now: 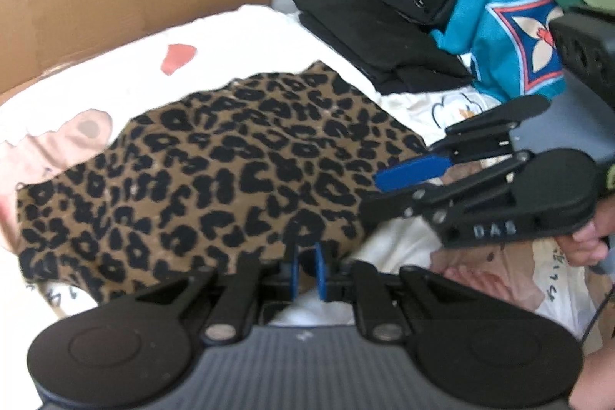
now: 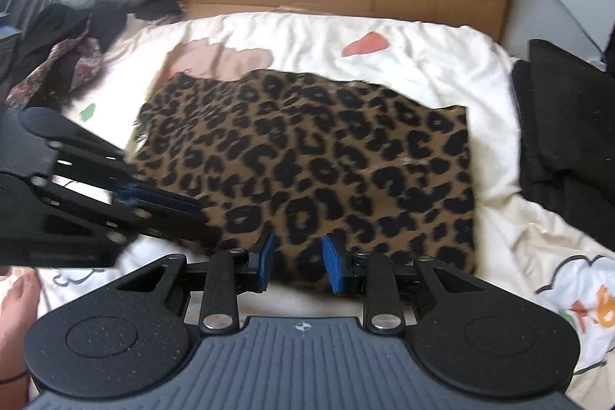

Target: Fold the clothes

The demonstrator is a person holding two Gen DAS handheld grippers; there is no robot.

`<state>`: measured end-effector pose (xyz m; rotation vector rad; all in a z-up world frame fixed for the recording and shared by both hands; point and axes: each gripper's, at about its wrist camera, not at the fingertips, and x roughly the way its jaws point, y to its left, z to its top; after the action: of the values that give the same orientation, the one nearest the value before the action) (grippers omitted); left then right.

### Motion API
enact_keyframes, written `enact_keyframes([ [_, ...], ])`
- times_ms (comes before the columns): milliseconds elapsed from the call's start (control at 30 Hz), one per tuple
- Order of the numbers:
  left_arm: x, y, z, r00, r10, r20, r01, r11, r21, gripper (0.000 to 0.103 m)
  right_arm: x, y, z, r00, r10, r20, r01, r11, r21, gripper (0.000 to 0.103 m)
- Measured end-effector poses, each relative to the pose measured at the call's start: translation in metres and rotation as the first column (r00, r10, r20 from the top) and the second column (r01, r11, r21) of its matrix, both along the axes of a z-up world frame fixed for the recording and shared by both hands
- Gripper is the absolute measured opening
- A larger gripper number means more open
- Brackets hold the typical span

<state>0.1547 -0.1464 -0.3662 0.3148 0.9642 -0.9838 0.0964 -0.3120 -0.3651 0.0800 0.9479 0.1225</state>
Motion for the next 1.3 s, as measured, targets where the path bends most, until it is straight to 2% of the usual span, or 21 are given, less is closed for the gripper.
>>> enact_keyframes([
  [133, -0.003, -0.004, -0.013, 1.000, -0.020, -0.008, 0.020, 1.000, 0.004, 0.010, 0.000, 0.013, -0.008, 0.999, 0.044, -0.023, -0.044, 0.999, 0.002, 0.034],
  [333, 0.000, -0.009, -0.028, 0.999, -0.038, 0.002, 0.038, 0.999, 0.021, 0.011, 0.008, 0.015, -0.024, 0.998, 0.034, -0.049, -0.034, 0.999, -0.010, 0.033],
  [500, -0.002, -0.007, -0.033, 0.998, -0.046, 0.031, 0.044, 0.998, 0.041, 0.014, 0.008, 0.014, -0.031, 0.996, 0.071, -0.050, -0.074, 0.995, -0.066, 0.033],
  [733, 0.008, 0.024, -0.032, 0.999, 0.019, 0.043, -0.023, 0.996, 0.089, 0.014, -0.004, -0.017, -0.030, 0.998, 0.013, -0.066, -0.019, 0.995, -0.093, 0.033],
  [933, 0.015, 0.057, -0.028, 0.995, 0.080, 0.055, -0.087, 0.986, 0.140, 0.013, -0.009, -0.037, -0.028, 0.997, -0.038, -0.071, 0.030, 0.993, -0.111, 0.027],
  [1133, 0.015, 0.082, -0.024, 0.988, 0.140, 0.061, -0.149, 0.971, 0.185, 0.013, -0.012, -0.052, -0.026, 0.991, -0.103, -0.080, 0.095, 0.990, -0.105, 0.015],
  [1300, 0.015, 0.100, -0.017, 0.978, 0.206, 0.038, -0.209, 0.961, 0.181, 0.013, -0.016, -0.057, -0.014, 0.984, -0.162, -0.072, 0.154, 0.982, -0.106, 0.019],
])
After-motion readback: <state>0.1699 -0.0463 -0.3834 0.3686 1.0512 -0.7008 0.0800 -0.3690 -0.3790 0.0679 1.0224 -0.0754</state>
